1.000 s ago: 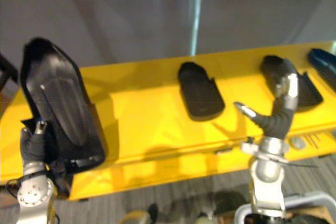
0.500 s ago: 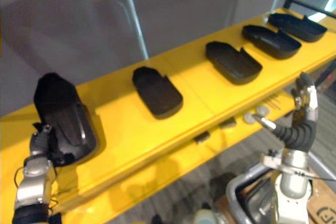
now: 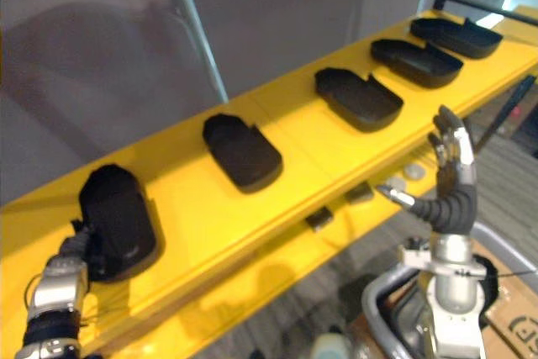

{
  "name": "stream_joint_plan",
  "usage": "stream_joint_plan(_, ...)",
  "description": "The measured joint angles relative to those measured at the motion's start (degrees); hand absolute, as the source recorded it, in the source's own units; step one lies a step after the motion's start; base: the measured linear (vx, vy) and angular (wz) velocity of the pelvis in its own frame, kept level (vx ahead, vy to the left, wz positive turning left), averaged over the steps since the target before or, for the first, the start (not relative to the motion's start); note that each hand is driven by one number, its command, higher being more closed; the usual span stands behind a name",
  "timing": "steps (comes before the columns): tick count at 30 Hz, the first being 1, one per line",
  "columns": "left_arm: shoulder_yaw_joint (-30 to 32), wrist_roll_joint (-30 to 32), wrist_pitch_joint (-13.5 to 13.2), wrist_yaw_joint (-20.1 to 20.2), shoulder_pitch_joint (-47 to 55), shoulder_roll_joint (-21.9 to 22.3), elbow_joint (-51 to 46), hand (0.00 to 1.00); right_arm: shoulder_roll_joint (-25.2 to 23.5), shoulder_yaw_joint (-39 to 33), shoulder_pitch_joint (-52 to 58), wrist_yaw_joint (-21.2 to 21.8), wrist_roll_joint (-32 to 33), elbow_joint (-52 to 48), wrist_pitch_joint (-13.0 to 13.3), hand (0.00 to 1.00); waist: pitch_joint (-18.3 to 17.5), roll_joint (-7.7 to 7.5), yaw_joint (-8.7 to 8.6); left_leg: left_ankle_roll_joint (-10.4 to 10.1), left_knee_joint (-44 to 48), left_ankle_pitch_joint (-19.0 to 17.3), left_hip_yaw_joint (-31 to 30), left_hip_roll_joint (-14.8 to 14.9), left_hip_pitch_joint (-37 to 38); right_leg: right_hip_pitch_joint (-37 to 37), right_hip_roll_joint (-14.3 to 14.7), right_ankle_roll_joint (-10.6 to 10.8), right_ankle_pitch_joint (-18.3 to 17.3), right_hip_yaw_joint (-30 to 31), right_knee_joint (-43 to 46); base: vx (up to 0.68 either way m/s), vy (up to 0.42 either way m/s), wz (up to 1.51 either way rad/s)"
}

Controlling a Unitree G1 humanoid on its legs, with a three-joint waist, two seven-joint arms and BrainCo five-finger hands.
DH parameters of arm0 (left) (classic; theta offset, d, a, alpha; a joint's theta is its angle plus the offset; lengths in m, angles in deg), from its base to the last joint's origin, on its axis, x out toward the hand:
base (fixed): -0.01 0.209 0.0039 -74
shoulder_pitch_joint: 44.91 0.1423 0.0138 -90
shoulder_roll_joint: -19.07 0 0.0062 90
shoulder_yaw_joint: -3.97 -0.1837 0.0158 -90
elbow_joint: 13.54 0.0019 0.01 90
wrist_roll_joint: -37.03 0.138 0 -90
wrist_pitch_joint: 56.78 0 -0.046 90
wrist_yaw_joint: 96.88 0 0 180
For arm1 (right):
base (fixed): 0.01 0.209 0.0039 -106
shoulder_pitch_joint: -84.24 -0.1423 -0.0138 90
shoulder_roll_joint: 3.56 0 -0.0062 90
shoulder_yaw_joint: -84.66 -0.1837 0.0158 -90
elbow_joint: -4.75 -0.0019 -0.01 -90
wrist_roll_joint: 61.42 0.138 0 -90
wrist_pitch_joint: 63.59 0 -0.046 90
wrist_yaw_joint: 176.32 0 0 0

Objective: Walk over and take plastic housings, then place them on the shelf

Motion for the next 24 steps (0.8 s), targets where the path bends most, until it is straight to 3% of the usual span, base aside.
stream_joint_plan(3,-0.01,0.49,-0.02,0.74,-0.56,0.00,1.51,1.00,0.91,0.13,-0.01,0.02,0.00,-1.50,-0.63,0.00,0.48,0.94,-0.49,0.02,0.45,0.00,2.16,0.48,-0.05,-0.13,-0.25,0.15,-0.16,0.12,0.32,0.00,-0.001,0.01)
stream_joint_plan(11,0.01,1.54,-0.01,0.39,-1.64,-0.02,2.03,1.00,1.54,0.16,-0.57,1.03,0.55,-2.04,-0.68,0.00,0.62,1.20,-1.27,-0.07,0.93,-0.26,4.17,0.64,-0.39,-2.11,-0.03,0.09,-0.90,1.82,2.01,0.00,-0.007,-0.11)
stream_joint_plan(24,0.26,-1.39,-0.32,-6.86,-4.93,-0.02,5.33,1.00,3.45,0.11,-0.46,3.85,1.74,-4.11,-1.80,0.00,2.59,1.24,-2.96,-0.17,2.45,-1.50,6.39,1.16,-0.15,-3.14,0.78,0.09,-1.30,4.06,3.15,0.01,-0.007,-0.09)
